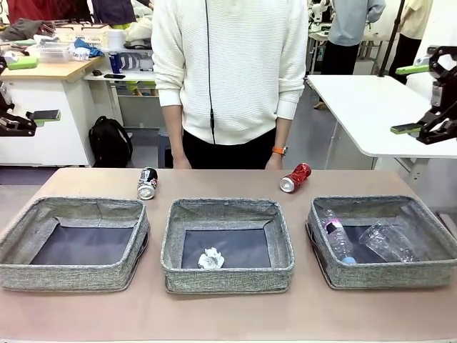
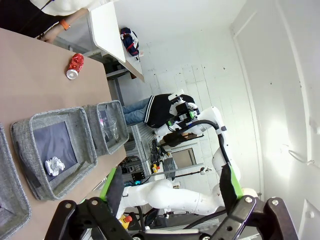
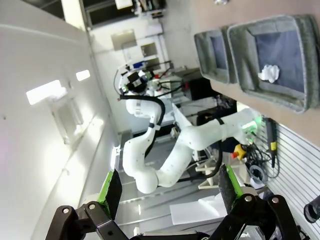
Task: Sort the waste into the appropriate baskets.
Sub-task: Pick up the waste item pointed out by the person.
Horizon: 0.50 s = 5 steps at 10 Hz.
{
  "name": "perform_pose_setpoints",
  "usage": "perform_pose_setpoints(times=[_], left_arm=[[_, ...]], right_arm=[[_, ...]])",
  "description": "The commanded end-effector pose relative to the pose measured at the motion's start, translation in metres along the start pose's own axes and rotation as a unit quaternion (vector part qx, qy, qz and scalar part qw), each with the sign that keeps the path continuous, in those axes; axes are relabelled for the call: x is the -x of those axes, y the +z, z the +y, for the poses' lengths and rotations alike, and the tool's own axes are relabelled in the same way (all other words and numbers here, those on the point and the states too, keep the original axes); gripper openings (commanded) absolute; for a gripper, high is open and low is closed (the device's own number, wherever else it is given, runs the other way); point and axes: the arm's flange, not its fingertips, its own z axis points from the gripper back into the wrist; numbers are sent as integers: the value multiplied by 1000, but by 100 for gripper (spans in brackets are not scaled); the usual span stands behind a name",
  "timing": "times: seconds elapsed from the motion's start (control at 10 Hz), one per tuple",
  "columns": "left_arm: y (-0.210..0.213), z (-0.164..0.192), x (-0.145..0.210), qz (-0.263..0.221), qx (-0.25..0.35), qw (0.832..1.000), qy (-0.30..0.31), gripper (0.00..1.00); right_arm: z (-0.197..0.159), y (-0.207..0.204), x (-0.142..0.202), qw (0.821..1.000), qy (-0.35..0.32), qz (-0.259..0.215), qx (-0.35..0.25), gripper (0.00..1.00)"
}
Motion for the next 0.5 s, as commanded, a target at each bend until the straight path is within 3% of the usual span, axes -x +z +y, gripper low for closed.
perform_pose_setpoints(times=[0.0, 0.4], left_arm=[[1, -2, 2, 5, 2, 1000, -1, 100], [1, -2, 2, 5, 2, 1000, -1, 100]], right_arm=[[3, 3, -1, 1000, 9, 6, 2, 100], [3, 3, -1, 1000, 9, 6, 2, 100]])
